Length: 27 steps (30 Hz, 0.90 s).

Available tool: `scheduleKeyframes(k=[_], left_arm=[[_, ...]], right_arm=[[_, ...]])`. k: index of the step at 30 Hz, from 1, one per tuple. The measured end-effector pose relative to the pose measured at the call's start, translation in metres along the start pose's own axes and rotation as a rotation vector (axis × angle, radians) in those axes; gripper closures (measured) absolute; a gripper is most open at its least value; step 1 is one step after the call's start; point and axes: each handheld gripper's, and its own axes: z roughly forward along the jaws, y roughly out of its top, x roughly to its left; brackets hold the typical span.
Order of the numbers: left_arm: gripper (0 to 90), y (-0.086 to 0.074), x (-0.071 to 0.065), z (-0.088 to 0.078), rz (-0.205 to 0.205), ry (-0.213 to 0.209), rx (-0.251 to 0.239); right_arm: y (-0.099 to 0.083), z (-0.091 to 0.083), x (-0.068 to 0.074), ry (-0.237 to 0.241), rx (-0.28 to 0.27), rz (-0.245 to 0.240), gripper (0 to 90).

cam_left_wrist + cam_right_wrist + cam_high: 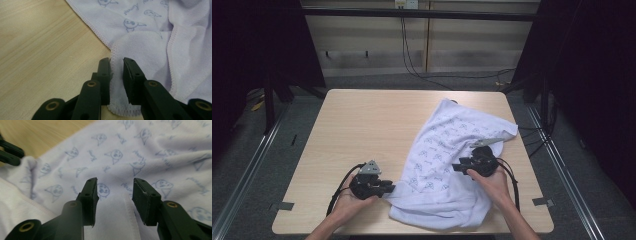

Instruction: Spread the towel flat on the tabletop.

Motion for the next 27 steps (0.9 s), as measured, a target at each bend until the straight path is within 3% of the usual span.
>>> scheduleKeyframes(k=[2, 4, 5, 7, 8, 11, 15, 18, 21, 24, 27], left_arm=[[82.3, 0.001, -0.001, 0.000, 0.014, 0.011, 0.005], [83.5, 0.001, -0.003, 0.001, 0.020, 0.013, 0.004], [84.3, 0.001, -0.003, 0.000, 0.022, 0.014, 0.010], [85.6, 0.000, -0.002, 0.000, 0.012, 0.007, 0.010], [85.9, 0.000, -0.001, 0.000, 0.000, 0.002, 0.004], [86.2, 0.001, 0.002, -0.006, -0.011, -0.010, -0.023], [85.9, -0.001, 0.005, -0.021, -0.038, -0.010, -0.086], [82.4, -0.002, 0.003, -0.026, -0.039, -0.010, -0.109], [78.9, -0.001, 0.003, -0.027, -0.054, -0.014, -0.129], [68.6, 0.003, 0.006, -0.023, -0.069, -0.021, -0.138], [60.3, 0.010, 0.009, -0.018, -0.053, -0.024, -0.137]], right_arm=[[-0.002, 0.011, 0.002, -0.007, 0.040, -0.017, 53.3], [-0.006, 0.019, 0.003, -0.019, 0.093, -0.003, 54.5], [-0.007, 0.018, 0.003, -0.032, 0.084, -0.012, 54.5], [-0.008, 0.014, 0.004, -0.034, 0.089, -0.017, 68.1], [-0.010, 0.011, 0.005, -0.041, 0.086, -0.028, 70.7], [-0.014, -0.007, 0.002, 0.003, 0.012, 0.005, 79.5], [-0.017, -0.033, 0.001, 0.008, -0.072, 0.012, 81.2], [-0.026, -0.052, -0.006, -0.048, -0.134, 0.013, 81.8], [-0.037, -0.060, -0.023, -0.100, -0.140, 0.052, 82.0], [-0.051, -0.065, -0.038, -0.114, -0.129, 0.088, 81.9], [-0.059, -0.068, -0.044, -0.119, -0.130, 0.105, 81.9]])
